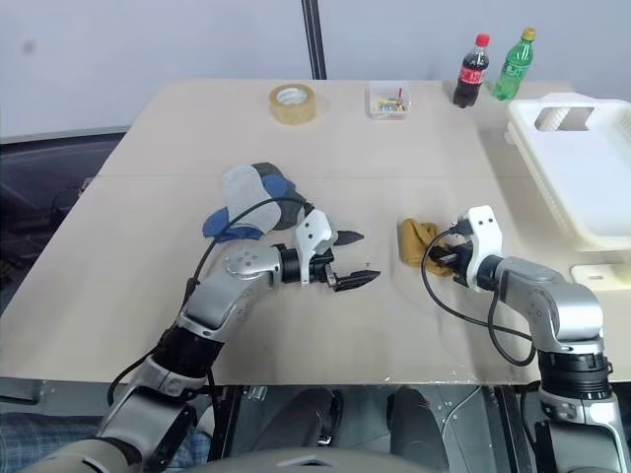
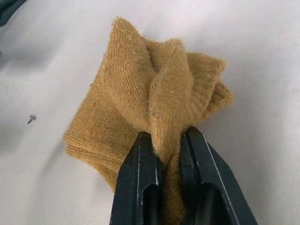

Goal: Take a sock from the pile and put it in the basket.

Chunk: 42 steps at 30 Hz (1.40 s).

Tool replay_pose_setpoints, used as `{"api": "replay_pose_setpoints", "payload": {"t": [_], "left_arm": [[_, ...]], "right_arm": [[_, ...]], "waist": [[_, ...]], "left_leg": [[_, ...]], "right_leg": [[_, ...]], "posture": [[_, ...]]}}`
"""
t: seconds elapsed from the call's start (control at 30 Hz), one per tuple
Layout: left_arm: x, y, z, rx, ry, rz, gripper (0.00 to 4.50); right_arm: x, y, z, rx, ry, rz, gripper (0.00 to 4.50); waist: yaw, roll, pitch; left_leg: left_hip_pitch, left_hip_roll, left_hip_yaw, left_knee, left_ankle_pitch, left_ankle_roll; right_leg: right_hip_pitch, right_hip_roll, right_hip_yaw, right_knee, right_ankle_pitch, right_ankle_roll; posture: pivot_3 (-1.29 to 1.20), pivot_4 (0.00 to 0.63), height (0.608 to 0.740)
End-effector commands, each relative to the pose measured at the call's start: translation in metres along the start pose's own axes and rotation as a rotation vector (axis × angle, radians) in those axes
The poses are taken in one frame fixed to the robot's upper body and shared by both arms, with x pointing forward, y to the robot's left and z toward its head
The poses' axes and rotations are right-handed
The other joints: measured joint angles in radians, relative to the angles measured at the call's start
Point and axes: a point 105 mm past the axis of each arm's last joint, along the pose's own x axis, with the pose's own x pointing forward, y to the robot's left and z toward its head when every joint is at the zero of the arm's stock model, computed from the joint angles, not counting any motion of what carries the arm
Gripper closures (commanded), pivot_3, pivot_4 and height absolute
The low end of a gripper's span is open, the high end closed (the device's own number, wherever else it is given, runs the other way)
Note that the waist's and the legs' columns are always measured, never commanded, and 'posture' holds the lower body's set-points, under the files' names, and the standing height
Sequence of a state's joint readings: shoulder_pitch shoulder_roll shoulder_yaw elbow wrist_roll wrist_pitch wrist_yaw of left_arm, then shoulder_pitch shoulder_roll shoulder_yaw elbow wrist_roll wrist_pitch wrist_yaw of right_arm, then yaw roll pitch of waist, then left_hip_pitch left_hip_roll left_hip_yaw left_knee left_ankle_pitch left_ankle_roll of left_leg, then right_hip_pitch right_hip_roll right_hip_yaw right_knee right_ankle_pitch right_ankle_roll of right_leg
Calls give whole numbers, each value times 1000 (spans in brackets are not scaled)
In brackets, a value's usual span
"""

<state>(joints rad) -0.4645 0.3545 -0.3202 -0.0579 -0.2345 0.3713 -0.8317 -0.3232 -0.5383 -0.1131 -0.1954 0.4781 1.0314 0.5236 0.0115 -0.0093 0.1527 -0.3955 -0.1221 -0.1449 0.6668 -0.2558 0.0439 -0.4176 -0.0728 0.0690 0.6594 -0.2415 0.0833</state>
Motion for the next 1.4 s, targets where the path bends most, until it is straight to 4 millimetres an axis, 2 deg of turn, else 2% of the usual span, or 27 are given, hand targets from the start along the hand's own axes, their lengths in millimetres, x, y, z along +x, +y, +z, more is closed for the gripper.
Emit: {"api": "replay_pose_setpoints", "payload": {"t": [0.03,0.2,0.43,0.6,0.7,0.77,0.9,1.0,1.17,1.27,1.33,1.4], "left_arm": [[-4,0,20,79,-76,22,0],[-7,-3,31,52,-136,16,0],[-21,-5,73,44,-387,45,0],[-26,-9,90,50,-495,52,0],[-27,-10,101,40,-570,53,0],[-27,-12,103,49,-583,41,0],[-24,-14,103,48,-585,30,0],[-23,-15,102,51,-582,20,0],[-21,-17,100,59,-562,7,0],[-21,-17,100,57,-565,7,0],[-20,-16,100,58,-561,10,0],[-21,-16,99,56,-560,16,0]], "right_arm": [[-3,5,2,-6,23,46,4475],[-28,-10,34,-78,-12,12,4475],[-71,-45,92,-162,-93,-96,4475],[-114,-77,132,-194,-126,-209,4475],[-134,-95,147,-174,-148,-248,4475],[-149,-115,155,-154,-171,-312,4475],[-176,-156,159,-115,-191,-468,4475],[-188,-178,155,-95,-191,-571,4475],[-184,-195,135,-125,-82,-634,2135],[-189,-207,130,-256,-8,-752,689],[-196,-215,125,-420,78,-830,29],[-194,-214,124,-486,89,-814,29]], "waist": [[0,0,0],[1,1,2],[2,2,3],[3,5,5],[4,5,5],[2,5,5],[2,6,6],[2,7,7],[1,8,7],[1,9,8],[2,10,8],[3,10,8]], "left_leg": [[0,0,0,0,0,0],[-2,0,0,0,0,0],[-3,0,0,0,0,1],[-4,0,1,0,-1,1],[-4,0,1,-1,-1,2],[-4,0,1,-1,-1,2],[-4,0,3,-2,-1,2],[-4,0,4,-3,-1,2],[-4,1,5,-6,-1,2],[-4,1,5,-6,-1,2],[-4,1,5,-6,-1,2],[-4,1,5,-6,-1,2]], "right_leg": [[0,0,0,0,0,0],[-1,0,0,-1,0,0],[-2,-1,-1,-2,0,0],[-2,-1,0,-2,0,0],[-1,-1,-1,-4,0,0],[-1,-1,-1,-5,0,0],[-1,-1,0,-6,0,0],[-2,-1,1,-7,0,0],[-2,0,2,-10,0,0],[-2,0,2,-10,0,0],[-3,0,2,-10,0,0],[-3,0,2,-10,0,0]], "posture": [[0,150,739],[0,150,739],[0,150,739],[0,150,739],[0,150,739],[0,150,739],[0,150,739],[0,150,739],[0,150,739],[0,150,739],[0,150,739],[0,150,739]]}}
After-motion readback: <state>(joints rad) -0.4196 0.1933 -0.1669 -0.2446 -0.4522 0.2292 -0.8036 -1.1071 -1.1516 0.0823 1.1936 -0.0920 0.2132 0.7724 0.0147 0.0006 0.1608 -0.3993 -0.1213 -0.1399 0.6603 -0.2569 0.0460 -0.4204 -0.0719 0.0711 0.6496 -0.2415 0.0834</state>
